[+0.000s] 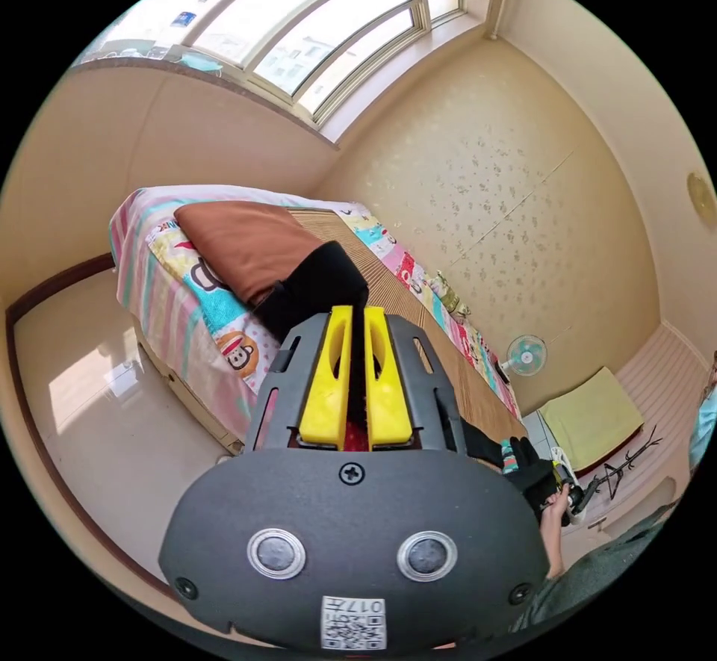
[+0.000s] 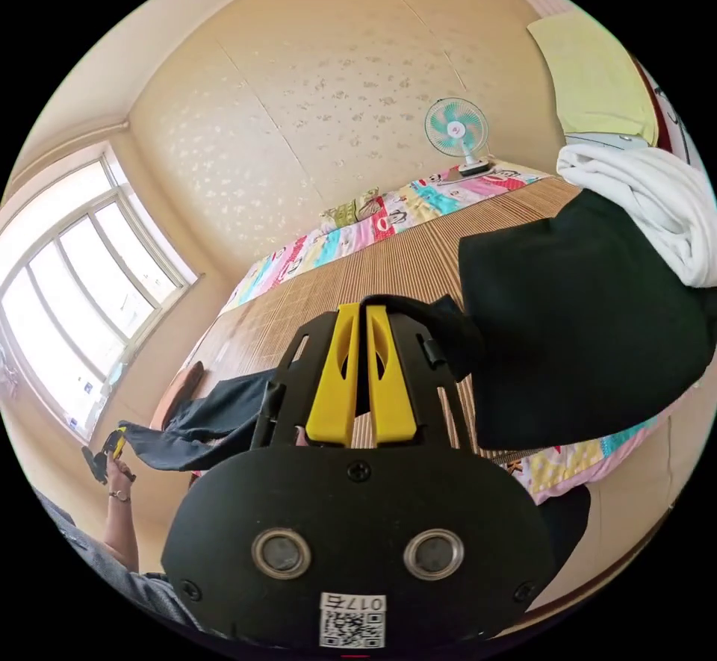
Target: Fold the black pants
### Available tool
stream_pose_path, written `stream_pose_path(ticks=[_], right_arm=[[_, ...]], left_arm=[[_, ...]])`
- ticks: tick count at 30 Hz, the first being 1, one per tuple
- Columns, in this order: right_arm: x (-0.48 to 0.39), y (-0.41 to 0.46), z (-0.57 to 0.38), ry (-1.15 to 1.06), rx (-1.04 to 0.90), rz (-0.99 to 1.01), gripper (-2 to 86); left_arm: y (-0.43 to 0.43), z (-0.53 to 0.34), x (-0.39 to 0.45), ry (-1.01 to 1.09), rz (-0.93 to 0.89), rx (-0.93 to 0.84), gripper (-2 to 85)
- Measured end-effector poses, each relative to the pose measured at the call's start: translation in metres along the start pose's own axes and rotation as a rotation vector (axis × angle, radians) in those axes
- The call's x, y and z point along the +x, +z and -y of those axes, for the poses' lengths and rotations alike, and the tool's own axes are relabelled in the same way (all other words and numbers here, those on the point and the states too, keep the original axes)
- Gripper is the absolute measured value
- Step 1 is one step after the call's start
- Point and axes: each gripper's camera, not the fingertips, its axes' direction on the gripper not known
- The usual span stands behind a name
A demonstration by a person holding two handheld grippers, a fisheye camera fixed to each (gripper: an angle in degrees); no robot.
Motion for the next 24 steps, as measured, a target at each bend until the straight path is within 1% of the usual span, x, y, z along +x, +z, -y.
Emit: stream_pose_path(ticks=[1, 3, 4, 5, 6, 8, 10, 12, 13, 14, 15, 16, 17, 18, 20, 21, 22, 23, 24], right_arm=[[-0.002, 0.011, 0.011, 0.011, -0.024, -0.02, 2.2], [-0.004, 0.078, 0.059, 0.059, -0.223, -0.11, 2.9], [-0.003, 0.1, 0.071, 0.068, -0.279, -0.129, 3.1], [0.0, 0.139, 0.089, 0.101, -0.355, -0.152, 3.8], [0.004, 0.171, 0.101, 0.135, -0.382, -0.193, 4.7], [0.006, 0.205, 0.111, 0.172, -0.422, -0.275, 7.3], [-0.003, 0.211, 0.111, 0.191, -0.398, -0.268, 9.4], [-0.035, 0.205, 0.092, 0.027, -0.315, -0.079, 8.1], [-0.044, 0.206, 0.085, -0.023, -0.313, -0.04, 7.2], [-0.06, 0.211, 0.069, -0.12, -0.337, 0.015, 5.5], [-0.074, 0.221, 0.051, -0.201, -0.384, 0.023, 3.7], [-0.079, 0.227, 0.043, -0.233, -0.413, 0.008, 3.2], [-0.088, 0.242, 0.024, -0.294, -0.476, -0.052, 2.2], [-0.093, 0.259, 0.004, -0.344, -0.55, -0.147, 1.6], [-0.095, 0.278, -0.025, -0.398, -0.625, -0.271, 1.1], [-0.1, 0.268, -0.038, -0.431, -0.548, -0.299, 0.9], [-0.101, 0.265, -0.043, -0.43, -0.551, -0.321, 0.8], [-0.106, 0.258, -0.052, -0.436, -0.577, -0.347, 0.7], [-0.111, 0.249, -0.059, -0.425, -0.62, -0.357, 0.6]], left_arm=[[0.019, 0.008, 0.008, -0.032, 0.016, -0.007, 2.8], [0.057, 0.02, 0.017, -0.108, 0.043, -0.027, 3.4], [0.089, 0.029, 0.023, -0.131, 0.037, -0.049, 4.2], [0.123, 0.036, 0.027, -0.127, -0.006, -0.061, 6.5], [0.136, 0.036, 0.028, -0.122, -0.035, -0.051, 7.6], [0.166, 0.024, 0.037, -0.127, -0.164, 0.043, 10.4], [0.18, 0.006, 0.058, -0.111, -0.217, 0.041, 11.1], [0.196, -0.019, 0.092, 0.007, -0.225, -0.032, 11.3], [0.208, -0.041, 0.116, 0.102, -0.217, -0.097, 11.3], [0.221, -0.068, 0.14, 0.197, -0.209, -0.171, 11.2], [0.228, -0.081, 0.15, 0.24, -0.202, -0.208, 11.2], [0.244, -0.109, 0.17, 0.33, -0.177, -0.294, 11.1], [0.26, -0.138, 0.186, 0.409, -0.141, -0.373, 10.9], [0.267, -0.152, 0.193, 0.445, -0.119, -0.41, 10.8], [0.296, -0.203, 0.209, 0.584, 0.007, -0.551, 9.2], [0.304, -0.215, 0.21, 0.615, 0.062, -0.59, 7.9], [0.318, -0.237, 0.209, 0.687, 0.181, -0.658, 5.2], [0.323, -0.254, 0.206, 0.765, 0.229, -0.686, 3.1], [0.32, -0.26, 0.204, 0.795, 0.23, -0.669, 2.0]])
